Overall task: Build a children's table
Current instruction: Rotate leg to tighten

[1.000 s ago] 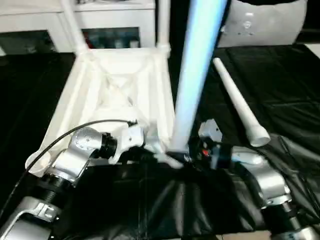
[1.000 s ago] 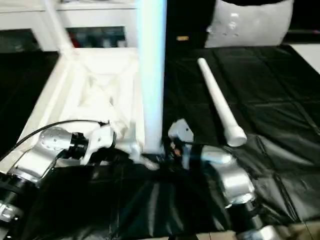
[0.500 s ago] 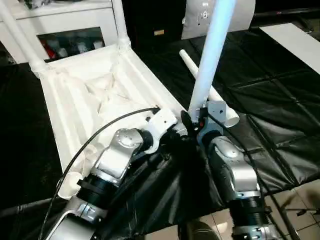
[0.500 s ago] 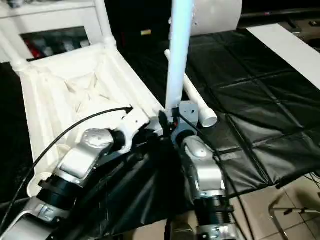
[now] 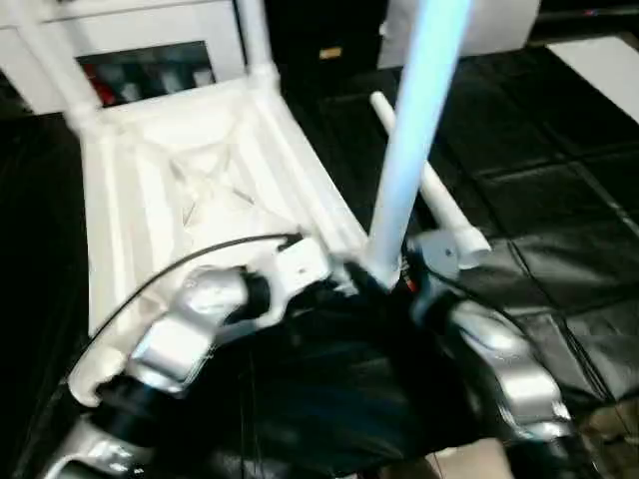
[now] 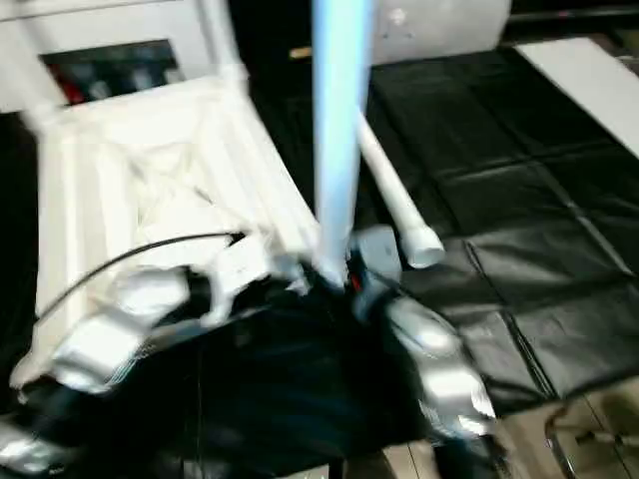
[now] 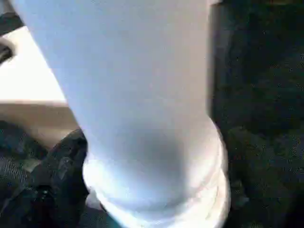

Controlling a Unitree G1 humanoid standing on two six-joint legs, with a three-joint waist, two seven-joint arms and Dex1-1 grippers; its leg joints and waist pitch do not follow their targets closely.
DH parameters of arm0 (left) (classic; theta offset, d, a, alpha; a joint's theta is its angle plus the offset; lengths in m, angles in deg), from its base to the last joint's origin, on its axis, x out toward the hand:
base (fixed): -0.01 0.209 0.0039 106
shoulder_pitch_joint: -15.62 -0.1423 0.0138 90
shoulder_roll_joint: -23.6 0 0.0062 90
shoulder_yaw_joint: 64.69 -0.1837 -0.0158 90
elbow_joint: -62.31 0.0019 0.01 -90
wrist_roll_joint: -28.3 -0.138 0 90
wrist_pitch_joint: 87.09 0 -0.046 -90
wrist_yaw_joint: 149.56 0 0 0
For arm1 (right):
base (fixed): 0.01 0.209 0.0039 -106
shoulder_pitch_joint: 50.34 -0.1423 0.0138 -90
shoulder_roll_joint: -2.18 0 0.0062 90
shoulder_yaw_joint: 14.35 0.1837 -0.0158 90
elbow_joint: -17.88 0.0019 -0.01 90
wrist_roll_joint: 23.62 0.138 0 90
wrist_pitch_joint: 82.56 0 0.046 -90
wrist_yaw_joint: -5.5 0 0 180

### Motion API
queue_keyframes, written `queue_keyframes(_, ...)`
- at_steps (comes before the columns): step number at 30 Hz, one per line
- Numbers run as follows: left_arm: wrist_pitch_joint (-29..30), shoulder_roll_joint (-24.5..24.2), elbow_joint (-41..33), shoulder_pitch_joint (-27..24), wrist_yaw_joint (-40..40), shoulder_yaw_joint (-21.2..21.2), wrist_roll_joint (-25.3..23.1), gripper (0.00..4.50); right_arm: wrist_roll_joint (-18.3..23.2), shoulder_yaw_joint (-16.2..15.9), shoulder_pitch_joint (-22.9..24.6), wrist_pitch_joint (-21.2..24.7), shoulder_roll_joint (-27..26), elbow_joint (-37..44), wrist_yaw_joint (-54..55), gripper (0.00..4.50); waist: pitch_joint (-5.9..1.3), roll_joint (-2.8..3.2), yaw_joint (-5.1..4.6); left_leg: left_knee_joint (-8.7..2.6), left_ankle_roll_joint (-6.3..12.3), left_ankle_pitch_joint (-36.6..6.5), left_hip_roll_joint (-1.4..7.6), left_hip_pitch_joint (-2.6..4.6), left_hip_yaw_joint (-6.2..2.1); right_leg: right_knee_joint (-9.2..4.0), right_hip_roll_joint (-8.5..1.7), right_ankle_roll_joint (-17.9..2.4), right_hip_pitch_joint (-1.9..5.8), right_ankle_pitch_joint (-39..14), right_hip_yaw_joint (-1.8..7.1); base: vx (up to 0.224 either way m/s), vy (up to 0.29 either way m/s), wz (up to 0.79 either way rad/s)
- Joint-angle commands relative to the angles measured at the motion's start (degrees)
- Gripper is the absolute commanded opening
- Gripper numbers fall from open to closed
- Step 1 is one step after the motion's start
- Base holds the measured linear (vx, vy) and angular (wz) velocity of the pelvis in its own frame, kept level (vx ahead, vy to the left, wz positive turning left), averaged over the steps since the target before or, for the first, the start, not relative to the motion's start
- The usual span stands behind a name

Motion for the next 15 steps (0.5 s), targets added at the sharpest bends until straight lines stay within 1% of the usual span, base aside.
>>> queue_keyframes(1,-1.55,-2.94,1.92,-1.53,-4.06,-1.12,0.04,0.00,2.32,-1.08,2.01,-0.81,4.68,3.24,-8.58,4.45,-3.96,-0.45,0.46,-2.17,9.41,-0.57,2.36,-0.97,-0.21,-2.91,-4.90,-14.04,4.77,-3.10,3.41,0.000,0.000,0.00)
queue_keyframes(2,-3.04,-4.11,2.41,-1.54,-5.62,-0.97,0.77,0.00,3.58,-1.17,2.48,-1.09,7.54,4.09,-12.37,4.45,-3.88,-0.50,1.04,-2.20,8.83,-2.45,2.43,-0.81,-0.20,-3.22,-4.90,-12.61,4.80,-7.80,3.46,0.000,0.000,0.00)
queue_keyframes(3,-3.38,-4.33,2.53,-1.52,-5.94,-0.93,0.93,0.00,3.90,-1.18,2.52,-1.05,8.11,4.21,-13.20,4.45,-3.68,-0.43,1.06,-2.35,8.57,-3.31,2.49,-0.80,-0.27,-3.39,-4.87,-12.32,4.63,-9.80,3.38,0.000,0.000,0.00)
queue_keyframes(4,-4.75,-5.19,3.02,-1.43,-7.17,-0.82,1.62,0.00,5.41,-1.23,2.58,-0.71,10.41,4.60,-16.59,4.45,-3.64,-0.39,1.07,-2.38,8.28,-4.35,2.50,-0.66,-0.26,-3.59,-4.78,-11.99,4.55,-11.73,3.30,0.000,0.000,0.00)
queue_keyframes(6,-6.26,-6.02,4.07,-0.97,-9.48,-0.56,2.93,0.00,6.27,-1.37,1.47,-1.23,12.84,3.57,-20.23,4.45,-3.61,-0.69,1.14,-2.44,7.18,-6.45,2.54,-0.49,-0.31,-3.98,-4.81,-10.68,4.37,-16.76,3.30,0.000,0.000,0.00)
queue_keyframes(8,-6.80,-6.37,4.55,-0.72,-10.82,-0.46,3.69,0.00,6.41,-1.47,0.73,-1.72,13.72,2.86,-22.01,4.45,-3.75,-0.60,1.24,-2.39,6.59,-6.50,2.56,-0.41,-0.34,-3.98,-4.87,-10.55,4.24,-17.99,3.37,0.000,0.000,0.00)
queue_keyframes(10,-8.09,-7.00,5.51,-0.29,-12.86,-0.72,4.17,0.00,6.38,-2.04,-0.75,-2.33,14.59,1.66,-24.54,4.45,-4.03,-0.67,1.46,-2.26,6.58,-5.60,2.54,-0.24,-0.31,-3.77,-4.80,-11.00,4.12,-16.67,3.40,0.000,0.000,0.00)
queue_keyframes(11,-8.45,-7.31,5.88,-0.13,-13.93,-0.91,4.35,0.00,6.14,-2.43,-1.56,-2.85,14.92,0.99,-25.56,4.45,-4.16,-0.60,1.51,-2.19,6.74,-4.75,2.57,-0.29,-0.28,-3.54,-4.82,-11.61,4.18,-15.09,3.44,0.000,0.000,0.00)
queue_keyframes(13,-8.99,-7.62,6.29,0.09,-14.72,-1.23,4.55,0.00,6.28,-2.92,-2.21,-3.13,15.38,0.45,-26.22,4.45,-4.44,-0.76,1.67,-2.02,7.08,-3.40,2.59,-0.29,-0.22,-3.24,-4.83,-12.04,4.29,-12.95,3.43,0.000,0.000,0.00)
queue_keyframes(14,-9.29,-7.88,6.54,0.26,-15.42,-1.48,4.71,0.00,6.05,-3.38,-2.92,-3.42,15.62,-0.14,-26.60,4.45,-4.64,-0.69,1.88,-1.92,7.54,-2.01,2.62,-0.27,-0.24,-2.86,-4.84,-12.62,4.32,-10.82,3.42,0.000,0.000,0.00)
queue_keyframes(15,-10.07,-8.40,7.05,0.66,-16.99,-2.02,5.14,0.00,5.53,-4.50,-4.62,-4.02,16.16,-1.66,-27.79,4.45,-4.80,-0.57,2.12,-1.78,8.02,-0.68,2.71,-0.22,-0.18,-2.60,-4.88,-13.19,4.28,-8.62,3.46,0.000,0.000,0.00)
